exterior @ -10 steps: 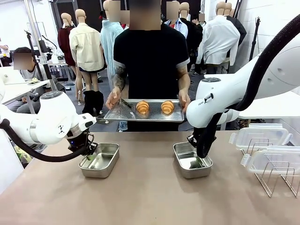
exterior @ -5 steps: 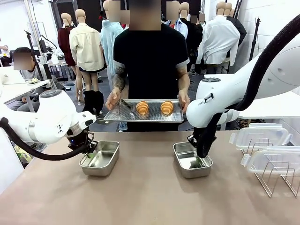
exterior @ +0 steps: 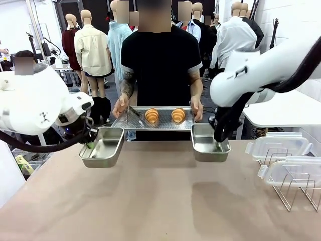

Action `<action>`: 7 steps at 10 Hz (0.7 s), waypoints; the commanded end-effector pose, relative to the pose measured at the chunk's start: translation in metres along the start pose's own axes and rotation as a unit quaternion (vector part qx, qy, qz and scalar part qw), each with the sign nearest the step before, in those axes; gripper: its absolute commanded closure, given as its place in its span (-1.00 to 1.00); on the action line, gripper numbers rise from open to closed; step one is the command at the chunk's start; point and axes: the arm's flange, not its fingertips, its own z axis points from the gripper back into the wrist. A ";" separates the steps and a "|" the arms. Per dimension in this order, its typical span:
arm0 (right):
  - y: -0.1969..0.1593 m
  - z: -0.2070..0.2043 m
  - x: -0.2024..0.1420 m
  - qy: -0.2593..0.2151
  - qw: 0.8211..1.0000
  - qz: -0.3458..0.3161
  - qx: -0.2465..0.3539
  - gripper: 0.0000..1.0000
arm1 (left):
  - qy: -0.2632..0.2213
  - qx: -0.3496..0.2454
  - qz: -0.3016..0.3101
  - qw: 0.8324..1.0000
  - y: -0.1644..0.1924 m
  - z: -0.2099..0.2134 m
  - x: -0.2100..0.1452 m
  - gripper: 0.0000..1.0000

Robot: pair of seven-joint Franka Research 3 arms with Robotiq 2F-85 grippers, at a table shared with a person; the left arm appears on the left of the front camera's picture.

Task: Place the bread in airtight containers.
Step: Once an object is inside an Airtight Container , place the container in the center of the table.

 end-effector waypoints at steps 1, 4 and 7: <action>-0.002 0.014 0.004 0.019 0.999 -0.037 -0.003 1.00 | -0.009 -0.002 0.021 1.000 -0.009 0.017 0.007 1.00; -0.006 0.024 0.003 0.010 1.000 -0.024 -0.007 1.00 | -0.013 -0.002 0.006 1.000 -0.006 0.023 0.005 1.00; -0.006 0.024 0.003 0.010 1.000 -0.024 -0.007 1.00 | -0.013 -0.002 0.006 1.000 -0.006 0.023 0.005 1.00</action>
